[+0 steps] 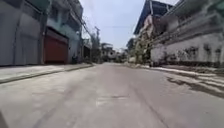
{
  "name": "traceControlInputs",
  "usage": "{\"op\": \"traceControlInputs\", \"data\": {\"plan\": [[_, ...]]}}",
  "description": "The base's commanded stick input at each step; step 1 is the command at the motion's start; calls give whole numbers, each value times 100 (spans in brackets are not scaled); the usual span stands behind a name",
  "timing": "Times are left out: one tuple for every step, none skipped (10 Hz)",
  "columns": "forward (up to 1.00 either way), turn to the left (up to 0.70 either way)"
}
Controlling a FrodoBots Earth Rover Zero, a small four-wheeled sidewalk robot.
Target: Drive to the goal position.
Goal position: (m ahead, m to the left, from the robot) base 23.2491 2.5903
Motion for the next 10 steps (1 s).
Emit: {"op": "traceControlInputs", "data": {"plan": [[100, 0], [100, 0], [100, 0], [100, 0], [100, 0], [100, 0], [100, 0], [100, 0], [100, 0], [100, 0]]}}
